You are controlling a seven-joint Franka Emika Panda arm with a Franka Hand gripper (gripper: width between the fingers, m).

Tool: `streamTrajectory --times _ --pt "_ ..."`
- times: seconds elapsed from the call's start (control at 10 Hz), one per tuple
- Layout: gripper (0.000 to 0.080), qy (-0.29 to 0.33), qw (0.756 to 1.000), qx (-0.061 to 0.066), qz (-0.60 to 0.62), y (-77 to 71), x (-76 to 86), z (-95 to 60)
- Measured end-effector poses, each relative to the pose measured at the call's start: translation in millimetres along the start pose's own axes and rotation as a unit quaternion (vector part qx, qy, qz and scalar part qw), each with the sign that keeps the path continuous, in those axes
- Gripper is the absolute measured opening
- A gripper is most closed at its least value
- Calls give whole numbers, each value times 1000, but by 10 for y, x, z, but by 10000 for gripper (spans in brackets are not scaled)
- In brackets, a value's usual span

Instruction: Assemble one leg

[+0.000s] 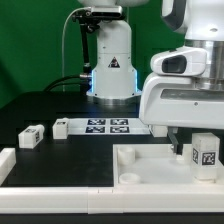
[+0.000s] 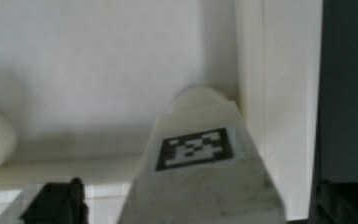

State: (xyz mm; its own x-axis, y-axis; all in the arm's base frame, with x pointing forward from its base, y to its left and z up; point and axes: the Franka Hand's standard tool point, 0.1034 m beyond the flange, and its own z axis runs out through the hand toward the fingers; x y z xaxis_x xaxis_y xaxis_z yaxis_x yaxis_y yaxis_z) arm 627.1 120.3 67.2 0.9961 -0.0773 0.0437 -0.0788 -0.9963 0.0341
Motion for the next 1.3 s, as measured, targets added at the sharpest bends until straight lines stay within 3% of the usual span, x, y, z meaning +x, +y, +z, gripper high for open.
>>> streamTrajectory --times 0.2,0.4,0.5,0.6,0.8,1.0,1.3 --pt "649 1 998 -3 -56 17 7 1" --pt "410 1 999 -3 -47 19 5 6" --pt "410 1 1000 -3 -30 18 4 8" --pt "291 0 1000 -3 -26 22 4 11" --pt "291 2 997 -3 74 -13 -7 15" --pt "291 6 975 -9 224 -23 -27 18" --pt "291 18 891 -9 453 -32 -25 34"
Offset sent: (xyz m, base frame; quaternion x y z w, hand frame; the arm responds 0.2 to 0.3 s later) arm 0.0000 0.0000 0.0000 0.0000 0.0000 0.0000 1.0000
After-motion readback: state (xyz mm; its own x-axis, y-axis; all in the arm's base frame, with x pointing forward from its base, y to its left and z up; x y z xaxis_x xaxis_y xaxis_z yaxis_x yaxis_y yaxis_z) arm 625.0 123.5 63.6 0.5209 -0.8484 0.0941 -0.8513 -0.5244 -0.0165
